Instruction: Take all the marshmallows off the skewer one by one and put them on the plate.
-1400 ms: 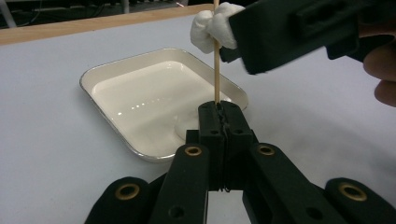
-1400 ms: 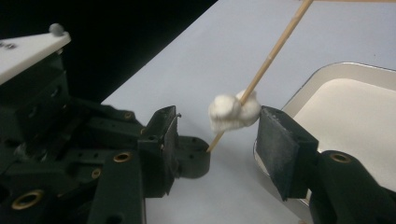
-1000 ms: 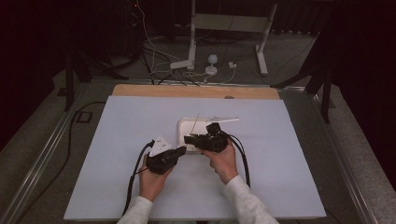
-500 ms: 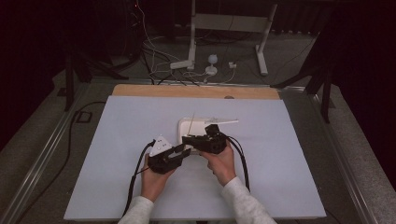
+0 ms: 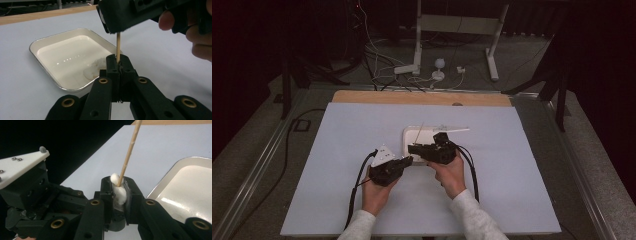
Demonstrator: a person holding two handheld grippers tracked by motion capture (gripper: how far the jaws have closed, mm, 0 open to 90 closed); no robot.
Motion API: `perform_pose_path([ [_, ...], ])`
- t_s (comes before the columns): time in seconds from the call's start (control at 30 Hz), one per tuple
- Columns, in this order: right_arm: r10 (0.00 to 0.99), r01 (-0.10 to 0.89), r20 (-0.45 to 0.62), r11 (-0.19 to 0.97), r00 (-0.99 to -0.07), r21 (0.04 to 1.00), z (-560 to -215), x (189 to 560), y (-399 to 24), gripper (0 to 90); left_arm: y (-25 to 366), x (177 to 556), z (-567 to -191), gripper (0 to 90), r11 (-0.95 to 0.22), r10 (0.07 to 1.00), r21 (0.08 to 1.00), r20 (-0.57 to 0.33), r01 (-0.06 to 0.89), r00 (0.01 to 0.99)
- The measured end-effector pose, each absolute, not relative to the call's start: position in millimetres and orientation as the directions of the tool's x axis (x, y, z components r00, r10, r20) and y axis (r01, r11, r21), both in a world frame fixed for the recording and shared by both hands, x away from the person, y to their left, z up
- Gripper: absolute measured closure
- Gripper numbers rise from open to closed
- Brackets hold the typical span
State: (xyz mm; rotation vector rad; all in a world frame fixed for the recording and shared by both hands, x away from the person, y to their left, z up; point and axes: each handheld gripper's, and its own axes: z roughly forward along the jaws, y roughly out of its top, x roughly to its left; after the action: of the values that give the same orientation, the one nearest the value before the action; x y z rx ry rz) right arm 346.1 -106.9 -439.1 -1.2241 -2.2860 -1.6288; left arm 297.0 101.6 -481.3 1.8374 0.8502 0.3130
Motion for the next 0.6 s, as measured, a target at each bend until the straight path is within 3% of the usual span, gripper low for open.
perform_pose_path([
  [0.23,0.559,0.632,0.474,0.121,-0.681,0.766,-434,349,-107,80.2,103,297,-483,90.0,-0.259,0.687,0.878,-0.125,0.402,0.716],
  [0.33,0.571,0.633,0.506,0.031,-0.646,0.773,-423,355,-121,80.4,103,296,-488,90.0,-0.268,0.679,0.874,-0.128,0.406,0.723],
  [0.6,0.599,0.606,0.478,0.015,-0.643,0.795,-397,367,-146,80.4,98,295,-488,90.0,-0.280,0.671,0.874,-0.118,0.397,0.732],
])
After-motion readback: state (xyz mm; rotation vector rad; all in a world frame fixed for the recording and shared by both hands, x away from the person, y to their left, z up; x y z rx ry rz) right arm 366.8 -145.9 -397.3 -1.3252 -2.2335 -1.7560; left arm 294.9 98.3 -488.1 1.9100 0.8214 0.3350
